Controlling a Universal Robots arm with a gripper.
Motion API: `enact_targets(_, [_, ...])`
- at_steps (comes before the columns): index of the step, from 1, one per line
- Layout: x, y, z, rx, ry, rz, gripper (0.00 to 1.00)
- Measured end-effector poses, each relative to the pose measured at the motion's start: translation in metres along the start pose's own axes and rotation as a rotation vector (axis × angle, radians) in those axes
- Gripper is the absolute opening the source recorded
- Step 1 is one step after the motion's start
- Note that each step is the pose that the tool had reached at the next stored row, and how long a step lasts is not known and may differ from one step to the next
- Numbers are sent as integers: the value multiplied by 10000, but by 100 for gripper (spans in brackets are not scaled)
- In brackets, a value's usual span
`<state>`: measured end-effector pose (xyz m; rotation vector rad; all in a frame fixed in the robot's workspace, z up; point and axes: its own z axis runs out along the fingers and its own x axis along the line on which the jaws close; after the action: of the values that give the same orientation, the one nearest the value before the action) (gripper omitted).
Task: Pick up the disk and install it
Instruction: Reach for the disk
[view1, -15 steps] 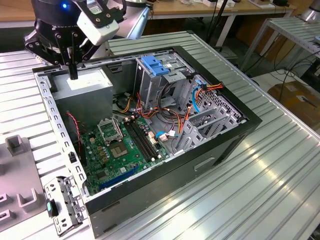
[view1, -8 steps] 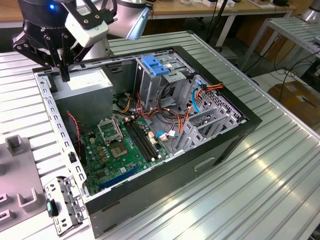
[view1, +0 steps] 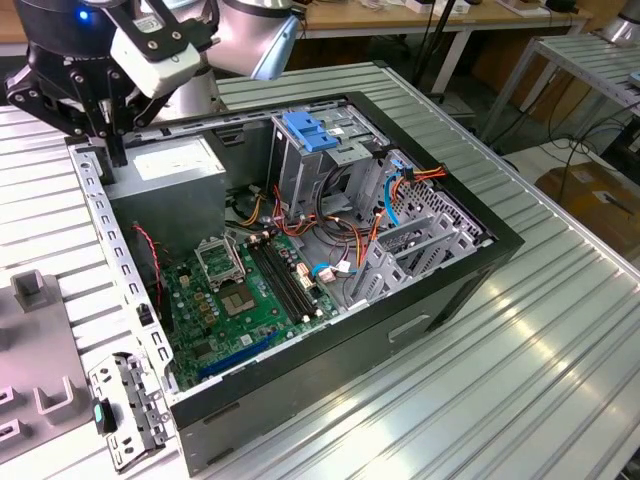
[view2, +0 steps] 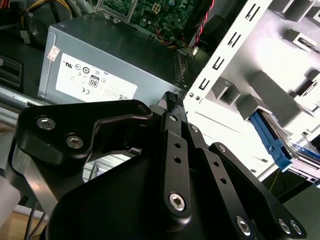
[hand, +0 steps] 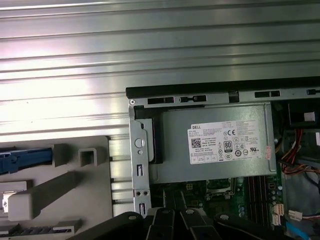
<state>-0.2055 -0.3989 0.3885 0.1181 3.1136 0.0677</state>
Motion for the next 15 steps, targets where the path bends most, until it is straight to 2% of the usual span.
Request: enact_targets(15, [213, -17, 12, 2, 13, 1, 11])
